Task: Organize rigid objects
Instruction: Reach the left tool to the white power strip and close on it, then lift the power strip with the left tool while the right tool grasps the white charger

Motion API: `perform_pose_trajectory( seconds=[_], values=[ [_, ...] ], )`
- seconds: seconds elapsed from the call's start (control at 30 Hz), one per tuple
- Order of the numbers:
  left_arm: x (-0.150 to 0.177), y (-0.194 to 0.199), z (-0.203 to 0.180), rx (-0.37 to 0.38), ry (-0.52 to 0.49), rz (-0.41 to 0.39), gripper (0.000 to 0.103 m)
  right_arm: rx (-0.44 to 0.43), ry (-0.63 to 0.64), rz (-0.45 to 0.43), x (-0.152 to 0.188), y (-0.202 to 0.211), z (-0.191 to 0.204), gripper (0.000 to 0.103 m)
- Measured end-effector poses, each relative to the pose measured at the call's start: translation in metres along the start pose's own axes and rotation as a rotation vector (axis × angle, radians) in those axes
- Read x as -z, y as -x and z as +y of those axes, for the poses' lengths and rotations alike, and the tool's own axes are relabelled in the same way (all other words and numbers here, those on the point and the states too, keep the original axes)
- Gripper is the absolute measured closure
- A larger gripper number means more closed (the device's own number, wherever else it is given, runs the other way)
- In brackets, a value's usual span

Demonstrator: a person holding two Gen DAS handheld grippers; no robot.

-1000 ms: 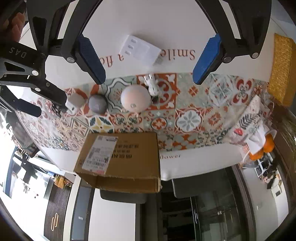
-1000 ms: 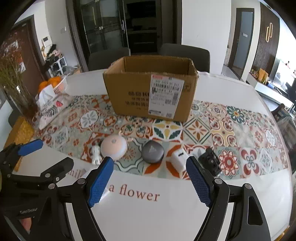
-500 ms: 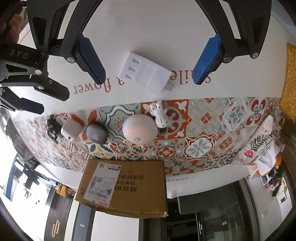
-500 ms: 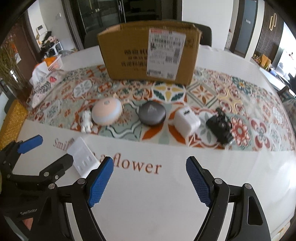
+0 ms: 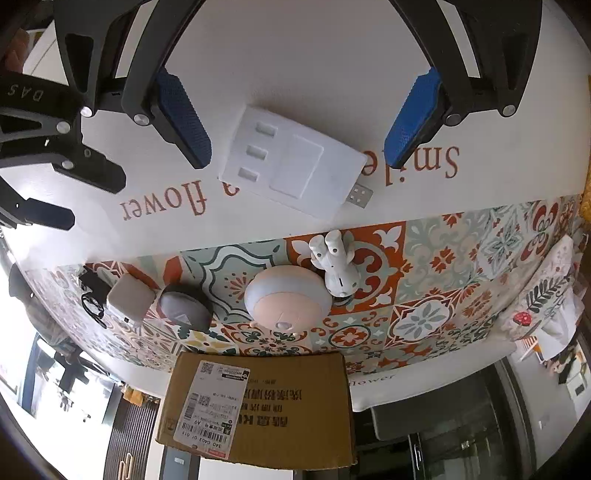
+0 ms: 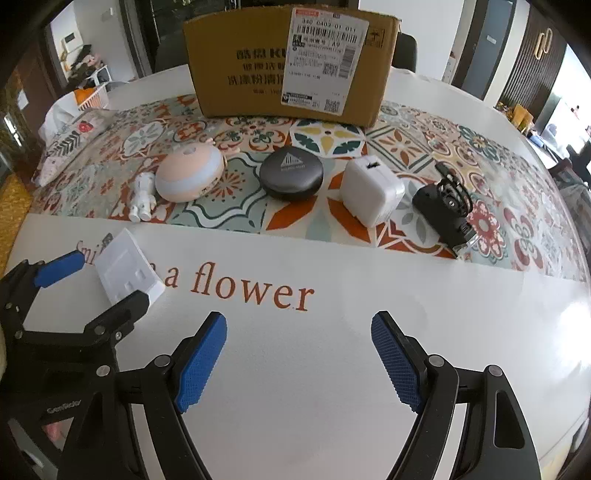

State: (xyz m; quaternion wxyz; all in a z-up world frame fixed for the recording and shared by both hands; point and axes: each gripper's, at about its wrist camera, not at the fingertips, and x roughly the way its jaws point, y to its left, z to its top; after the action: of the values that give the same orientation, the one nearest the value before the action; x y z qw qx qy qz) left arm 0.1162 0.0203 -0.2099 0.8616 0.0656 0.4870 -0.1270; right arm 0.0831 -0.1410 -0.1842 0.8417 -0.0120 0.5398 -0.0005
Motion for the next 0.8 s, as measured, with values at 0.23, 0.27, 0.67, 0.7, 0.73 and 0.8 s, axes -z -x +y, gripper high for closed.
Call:
perform_pose_trajectory(
  seconds=[0.23,0.27,0.67,0.7,0.73,0.8],
  values=[
    [0.0,-0.018,0.0,0.023,0.039,0.013,0.007,0.018,-0.011,0.002,0.0,-0.009,-0.002,0.022],
    [-0.001,-0.019,-0.001,0.018,0.041,0.01,0.008,0.019,-0.013,0.003,0.0,-0.009,-0.003,0.022],
    [-0.003,-0.019,-0.005,-0.035,0.022,-0.009,0.015,0.009,-0.023,0.015,-0.001,-0.015,-0.008,0.022],
    [-0.004,-0.016,-0.006,-0.04,0.015,-0.017,0.015,0.005,-0.022,0.011,-0.002,-0.015,-0.008,0.022],
    [-0.005,-0.013,-0.007,-0.043,0.01,-0.027,0.015,0.0,-0.024,0.005,-0.003,-0.014,-0.009,0.022],
    [-0.009,-0.005,-0.01,-0.046,-0.002,-0.047,0.015,-0.01,-0.029,-0.008,-0.004,-0.011,-0.012,0.022]
  ],
)
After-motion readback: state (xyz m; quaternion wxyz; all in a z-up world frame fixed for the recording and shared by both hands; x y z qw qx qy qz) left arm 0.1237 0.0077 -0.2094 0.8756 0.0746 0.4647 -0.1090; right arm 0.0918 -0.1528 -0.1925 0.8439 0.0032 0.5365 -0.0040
